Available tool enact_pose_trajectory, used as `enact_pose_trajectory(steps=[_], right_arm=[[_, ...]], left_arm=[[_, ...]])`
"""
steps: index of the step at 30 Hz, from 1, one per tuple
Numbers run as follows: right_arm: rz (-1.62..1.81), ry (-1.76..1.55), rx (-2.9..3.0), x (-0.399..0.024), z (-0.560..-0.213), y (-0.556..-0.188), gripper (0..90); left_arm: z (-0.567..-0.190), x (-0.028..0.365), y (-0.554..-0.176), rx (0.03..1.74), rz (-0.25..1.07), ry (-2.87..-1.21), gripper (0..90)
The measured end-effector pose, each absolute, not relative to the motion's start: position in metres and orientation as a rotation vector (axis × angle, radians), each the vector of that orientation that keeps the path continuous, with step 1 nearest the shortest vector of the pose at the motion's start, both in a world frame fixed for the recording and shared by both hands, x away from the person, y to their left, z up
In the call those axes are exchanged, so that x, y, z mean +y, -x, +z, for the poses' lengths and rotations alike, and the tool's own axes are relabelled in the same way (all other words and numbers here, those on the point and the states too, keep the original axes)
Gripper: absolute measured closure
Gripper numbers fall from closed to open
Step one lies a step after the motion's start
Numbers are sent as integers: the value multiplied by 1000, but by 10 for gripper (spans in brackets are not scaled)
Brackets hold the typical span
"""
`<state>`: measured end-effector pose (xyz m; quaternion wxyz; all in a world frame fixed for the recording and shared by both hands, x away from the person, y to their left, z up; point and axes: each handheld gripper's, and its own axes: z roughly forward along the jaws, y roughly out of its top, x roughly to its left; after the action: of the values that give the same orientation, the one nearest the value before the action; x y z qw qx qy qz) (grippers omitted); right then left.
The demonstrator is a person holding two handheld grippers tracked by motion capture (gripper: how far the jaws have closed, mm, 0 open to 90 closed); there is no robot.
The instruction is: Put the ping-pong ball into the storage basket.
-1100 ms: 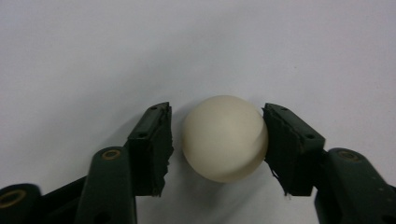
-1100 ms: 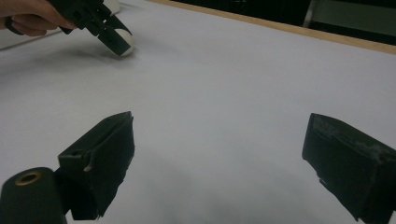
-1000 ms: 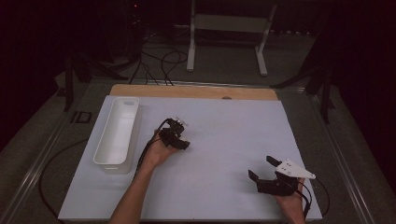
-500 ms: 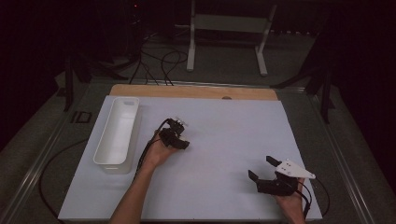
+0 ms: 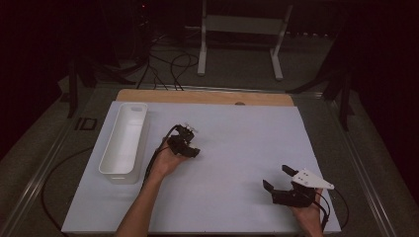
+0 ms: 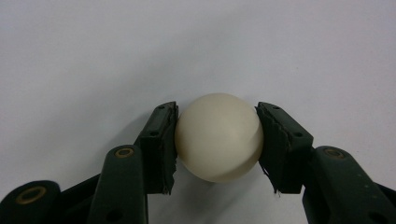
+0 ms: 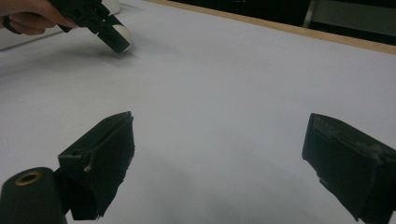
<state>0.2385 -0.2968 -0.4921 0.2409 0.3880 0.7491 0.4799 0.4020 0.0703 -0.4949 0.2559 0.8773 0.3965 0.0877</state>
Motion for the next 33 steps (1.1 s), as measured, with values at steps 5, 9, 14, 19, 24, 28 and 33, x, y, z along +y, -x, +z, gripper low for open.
enact_pose_trajectory(steps=[5, 9, 14, 19, 24, 28, 33], right_arm=[[1313, -1060, 2049, -297, -492, -239, 87], [1313, -1063, 2049, -297, -492, -238, 88], [1314, -1064, 2049, -297, -492, -238, 87], [1314, -1066, 2050, -296, -492, -238, 88], [1313, -1066, 2050, -296, -492, -238, 88], [1313, -1065, 2051, -296, -492, -238, 88], [1315, -1063, 2050, -296, -493, -238, 88]], left_arm=[[-494, 71, -401, 1080, 241, -2379, 507], [-493, 71, -400, 1076, 246, -2385, 506], [-491, 72, -399, 1081, 257, -2389, 507], [-488, 74, -398, 1087, 265, -2392, 507], [-485, 75, -397, 1087, 274, -2389, 507], [-483, 76, -396, 1086, 279, -2380, 507], [-480, 77, -395, 1088, 288, -2382, 507]])
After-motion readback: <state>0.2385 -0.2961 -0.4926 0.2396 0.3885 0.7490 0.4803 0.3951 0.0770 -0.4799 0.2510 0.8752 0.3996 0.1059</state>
